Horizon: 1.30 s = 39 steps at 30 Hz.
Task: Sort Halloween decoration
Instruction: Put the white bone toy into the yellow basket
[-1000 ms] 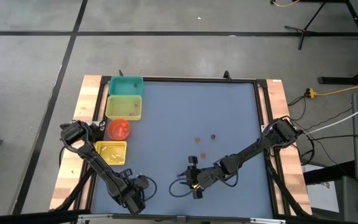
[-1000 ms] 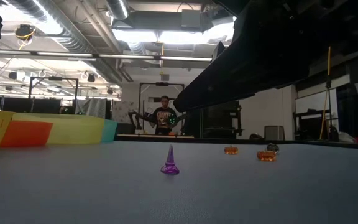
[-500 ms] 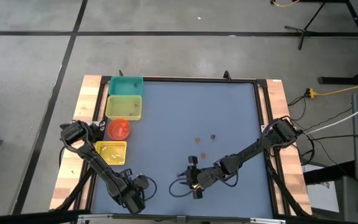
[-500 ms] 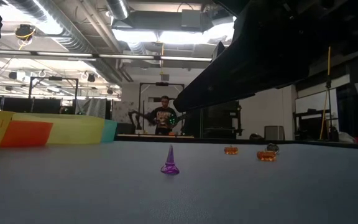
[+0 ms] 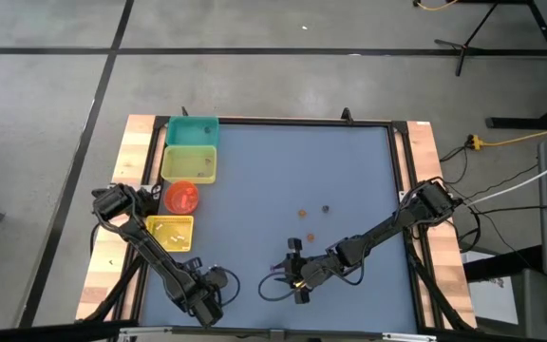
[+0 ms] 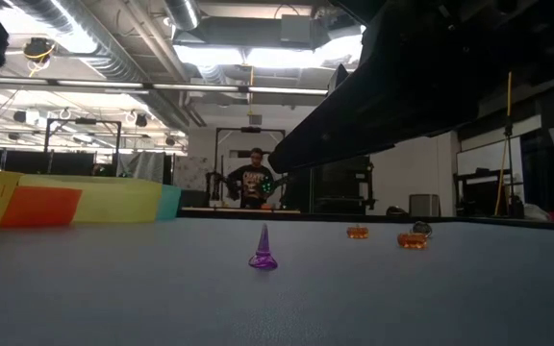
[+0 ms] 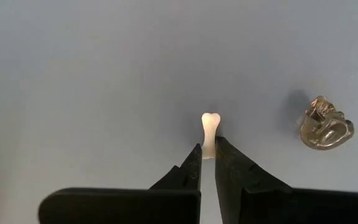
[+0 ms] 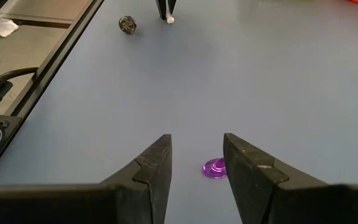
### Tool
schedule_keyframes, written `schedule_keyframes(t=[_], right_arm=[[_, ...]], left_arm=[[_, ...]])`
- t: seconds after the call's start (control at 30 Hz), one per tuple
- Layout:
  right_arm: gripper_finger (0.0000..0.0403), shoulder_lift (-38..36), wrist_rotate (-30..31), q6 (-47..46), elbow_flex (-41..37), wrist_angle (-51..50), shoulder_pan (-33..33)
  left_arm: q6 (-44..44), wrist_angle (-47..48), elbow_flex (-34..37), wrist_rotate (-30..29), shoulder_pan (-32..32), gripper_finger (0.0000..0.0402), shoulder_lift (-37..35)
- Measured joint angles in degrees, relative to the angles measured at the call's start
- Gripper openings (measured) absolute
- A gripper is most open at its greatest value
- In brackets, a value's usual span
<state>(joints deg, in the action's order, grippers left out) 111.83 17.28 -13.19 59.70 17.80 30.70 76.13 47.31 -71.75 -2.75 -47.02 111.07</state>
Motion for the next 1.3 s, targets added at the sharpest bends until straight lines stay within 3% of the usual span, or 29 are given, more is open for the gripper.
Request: schedule_keyframes(t=[0.27, 0.6, 0.77, 1.03, 1.13, 1.3], right_arm=[[0.0144, 0.0, 0.0, 0.0, 0.0, 0.0, 0.0], [0.0144, 0.0, 0.0, 0.0, 0.0, 0.0, 0.0], [0.0144, 0.0, 0.0, 0.0, 0.0, 0.0, 0.0], [0.0144, 0.0, 0.0, 0.0, 0.0, 0.0, 0.0], [0.0144, 0.0, 0.0, 0.0, 0.0, 0.0, 0.0], [0.0144, 0.0, 0.0, 0.0, 0.0, 0.0, 0.0]], left_arm=[[0.2, 0.1, -1.5, 2.3, 1.4, 0.0009, 0.0], [-3.0, 3.5, -5.7, 0.9, 3.7, 0.0009, -0.1], [-3.4, 12.4, -10.4, 0.7, 5.1, 0.0009, -0.1], [-6.8, 34.5, -19.2, -0.6, 6.7, 0.0009, -0.2], [-6.8, 42.1, -19.6, -1.2, 6.9, 0.0009, -0.2], [-9.2, 42.4, -15.8, -2.2, 7.0, 0.0009, -0.3]])
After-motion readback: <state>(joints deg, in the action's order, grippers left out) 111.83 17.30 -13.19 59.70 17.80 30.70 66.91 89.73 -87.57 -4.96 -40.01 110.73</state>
